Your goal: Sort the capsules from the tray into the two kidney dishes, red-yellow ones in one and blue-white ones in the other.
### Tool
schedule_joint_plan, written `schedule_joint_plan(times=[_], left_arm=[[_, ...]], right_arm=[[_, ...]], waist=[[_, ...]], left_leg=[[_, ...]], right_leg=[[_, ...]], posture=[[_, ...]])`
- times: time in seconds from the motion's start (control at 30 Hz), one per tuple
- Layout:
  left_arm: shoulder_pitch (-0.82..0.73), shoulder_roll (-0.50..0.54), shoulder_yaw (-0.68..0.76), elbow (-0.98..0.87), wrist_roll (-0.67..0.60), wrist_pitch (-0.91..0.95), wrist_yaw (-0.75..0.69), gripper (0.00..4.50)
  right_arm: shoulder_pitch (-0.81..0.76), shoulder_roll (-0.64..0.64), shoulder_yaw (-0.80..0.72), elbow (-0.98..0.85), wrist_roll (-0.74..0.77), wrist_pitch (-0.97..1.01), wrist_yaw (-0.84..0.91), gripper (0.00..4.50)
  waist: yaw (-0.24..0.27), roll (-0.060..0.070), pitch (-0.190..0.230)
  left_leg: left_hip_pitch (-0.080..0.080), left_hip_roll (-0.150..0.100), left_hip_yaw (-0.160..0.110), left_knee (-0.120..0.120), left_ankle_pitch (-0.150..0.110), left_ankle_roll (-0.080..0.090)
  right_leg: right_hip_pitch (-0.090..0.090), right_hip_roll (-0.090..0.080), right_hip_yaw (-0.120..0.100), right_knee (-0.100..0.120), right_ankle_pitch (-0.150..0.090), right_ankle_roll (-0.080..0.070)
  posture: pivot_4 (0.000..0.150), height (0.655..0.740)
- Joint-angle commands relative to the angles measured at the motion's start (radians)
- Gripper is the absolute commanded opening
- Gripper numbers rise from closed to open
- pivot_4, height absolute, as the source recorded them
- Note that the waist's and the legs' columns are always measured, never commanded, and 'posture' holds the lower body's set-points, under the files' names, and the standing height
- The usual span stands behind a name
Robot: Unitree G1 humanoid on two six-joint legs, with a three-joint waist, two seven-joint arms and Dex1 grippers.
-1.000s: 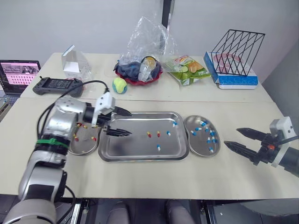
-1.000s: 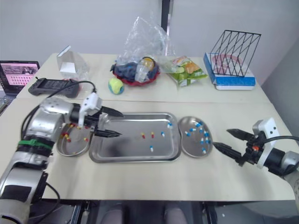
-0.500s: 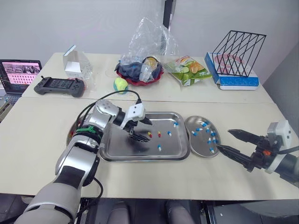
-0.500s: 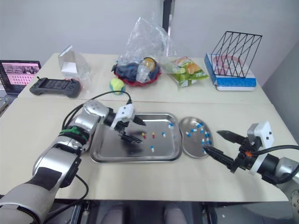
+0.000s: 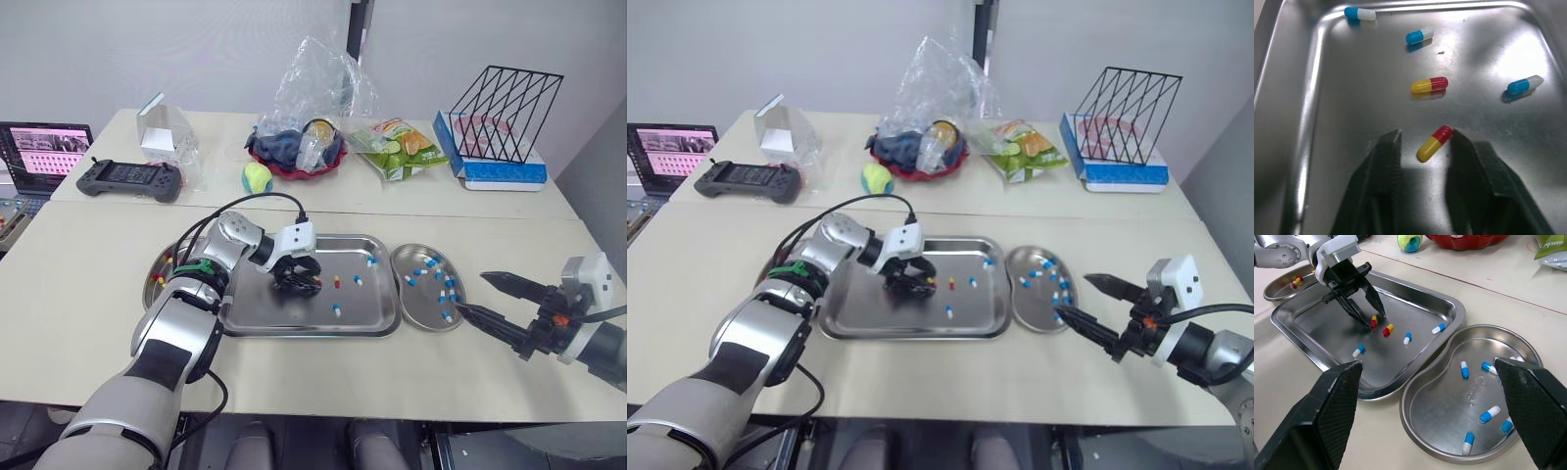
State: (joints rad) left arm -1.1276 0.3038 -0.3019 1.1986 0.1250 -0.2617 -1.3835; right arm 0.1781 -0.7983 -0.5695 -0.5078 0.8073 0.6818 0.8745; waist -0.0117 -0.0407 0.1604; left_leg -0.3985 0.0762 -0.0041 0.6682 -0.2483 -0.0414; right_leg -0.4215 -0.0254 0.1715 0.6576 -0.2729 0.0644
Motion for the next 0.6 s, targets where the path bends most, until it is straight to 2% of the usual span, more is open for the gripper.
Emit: schedule_joint_plan(times=[0.03, 0.07, 0.33, 0.47, 0.57, 0.6], left_arm=[[-0.006, 0.0, 0.004, 0.003, 0.018, -0.02, -0.015, 0.29], [-0.005, 0.0, 0.004, 0.002, 0.017, -0.02, -0.018, 0.01], [-0.033, 0.01, 0.107, -0.026, -0.077, 0.085, -0.077, 0.01], [-0.05, 0.122, 0.171, -0.108, -0.119, 0.152, -0.118, 0.01], [-0.02, 0.183, 0.191, -0.188, -0.136, 0.204, -0.136, 0.01], [0.007, 0.236, 0.209, -0.233, -0.145, 0.233, -0.142, 0.01]], right_arm=[[-0.003, -0.014, -0.022, -0.006, 0.0, -0.026, 0.006, 4.5], [-0.004, -0.015, -0.02, -0.005, -0.001, -0.025, 0.005, 4.5], [-0.021, -0.019, -0.008, 0.017, -0.02, -0.033, 0.009, 4.5], [-0.079, -0.033, 0.041, 0.061, -0.028, -0.034, 0.028, 4.5], [-0.105, -0.04, 0.064, 0.081, -0.031, -0.035, 0.041, 4.5], [-0.128, -0.045, 0.081, 0.097, -0.033, -0.033, 0.05, 4.5]], waist=[[0.0, 0.0, 0.0], [0.0, 0.0, 0.0], [0.0, 0.0, 0.0], [-0.011, 0.0, 0.0], [-0.009, 0.001, 0.0], [-0.008, 0.001, 0.0]], left_leg=[[0.0, 0.0, 0.0, 0.0, 0.0, 0.0], [0.0, 0.0, 0.0, 0.0, 0.0, 0.0], [-0.001, 0.0, -0.001, 0.001, 0.0, 0.0], [-0.001, 0.0, -0.001, 0.001, 0.0, 0.0], [-0.001, 0.0, -0.002, 0.001, 0.0, 0.0], [-0.001, 0.0, -0.002, 0.001, 0.0, 0.0]], right_leg=[[0.0, 0.0, 0.0, 0.0, 0.0, 0.0], [0.0, 0.0, 0.0, 0.0, 0.0, 0.0], [0.0, 0.0, -0.001, 0.0, 0.0, 0.0], [-0.001, 0.0, -0.001, 0.002, 0.0, 0.0], [-0.001, 0.0, -0.002, 0.003, -0.001, 0.0], [-0.001, 0.0, -0.002, 0.003, -0.001, 0.0]], posture=[[0.15, 0.7174], [0.15, 0.7174], [0.15, 0.7174], [0.15, 0.7174], [0.15, 0.7174], [0.15, 0.7174]])
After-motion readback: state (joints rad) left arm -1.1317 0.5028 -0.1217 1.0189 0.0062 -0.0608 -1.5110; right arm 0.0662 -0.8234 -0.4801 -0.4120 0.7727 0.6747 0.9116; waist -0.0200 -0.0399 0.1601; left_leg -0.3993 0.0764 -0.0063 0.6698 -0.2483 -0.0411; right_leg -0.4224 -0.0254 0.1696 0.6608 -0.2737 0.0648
